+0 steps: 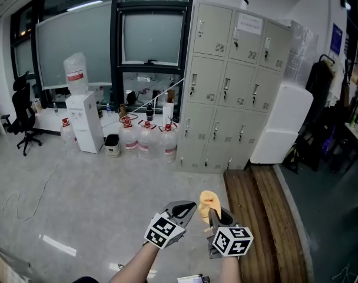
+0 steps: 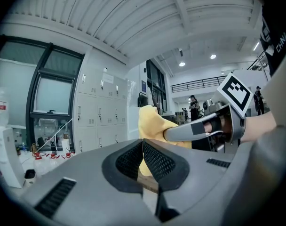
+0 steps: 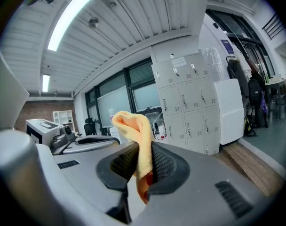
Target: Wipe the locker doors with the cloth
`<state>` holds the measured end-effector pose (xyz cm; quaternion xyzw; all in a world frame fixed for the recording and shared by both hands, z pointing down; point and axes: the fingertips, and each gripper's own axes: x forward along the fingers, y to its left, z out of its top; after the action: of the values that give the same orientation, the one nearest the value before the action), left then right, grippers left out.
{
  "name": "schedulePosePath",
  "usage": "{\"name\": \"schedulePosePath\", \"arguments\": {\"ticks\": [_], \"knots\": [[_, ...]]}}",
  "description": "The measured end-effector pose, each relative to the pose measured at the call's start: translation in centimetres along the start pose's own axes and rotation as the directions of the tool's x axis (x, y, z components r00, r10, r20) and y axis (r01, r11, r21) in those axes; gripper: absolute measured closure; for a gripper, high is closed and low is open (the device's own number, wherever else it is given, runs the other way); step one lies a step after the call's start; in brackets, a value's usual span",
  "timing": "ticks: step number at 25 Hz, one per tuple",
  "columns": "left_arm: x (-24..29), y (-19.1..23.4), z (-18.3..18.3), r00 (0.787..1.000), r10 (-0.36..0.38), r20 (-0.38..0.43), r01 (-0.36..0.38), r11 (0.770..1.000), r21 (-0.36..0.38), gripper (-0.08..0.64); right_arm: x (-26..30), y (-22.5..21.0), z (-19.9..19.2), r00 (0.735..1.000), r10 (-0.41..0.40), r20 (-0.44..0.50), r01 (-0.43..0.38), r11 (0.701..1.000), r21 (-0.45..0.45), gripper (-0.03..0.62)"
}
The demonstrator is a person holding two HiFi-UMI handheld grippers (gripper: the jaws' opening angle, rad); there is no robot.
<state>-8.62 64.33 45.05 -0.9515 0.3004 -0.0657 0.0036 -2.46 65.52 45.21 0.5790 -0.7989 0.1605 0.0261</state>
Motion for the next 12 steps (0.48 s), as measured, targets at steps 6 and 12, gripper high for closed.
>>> {"name": "schedulePosePath", "arguments": {"ticks": [6, 12], "knots": [[3.3, -2.2, 0.0, 1.0, 0.015, -0.007, -0.014, 1.0, 0.008, 0.539, -0.7, -4.1, 0.0, 1.0, 0.01, -0.004, -0.01, 1.0, 0.011, 0.52], [5.1, -3.1, -0.6, 0.998, 0.053, -0.025, -0.053, 0.999, -0.001, 0.538, -0.5, -6.8, -0.2, 0.999, 0.037, -0.011, -0.036, 0.998, 0.043, 0.52]]}}
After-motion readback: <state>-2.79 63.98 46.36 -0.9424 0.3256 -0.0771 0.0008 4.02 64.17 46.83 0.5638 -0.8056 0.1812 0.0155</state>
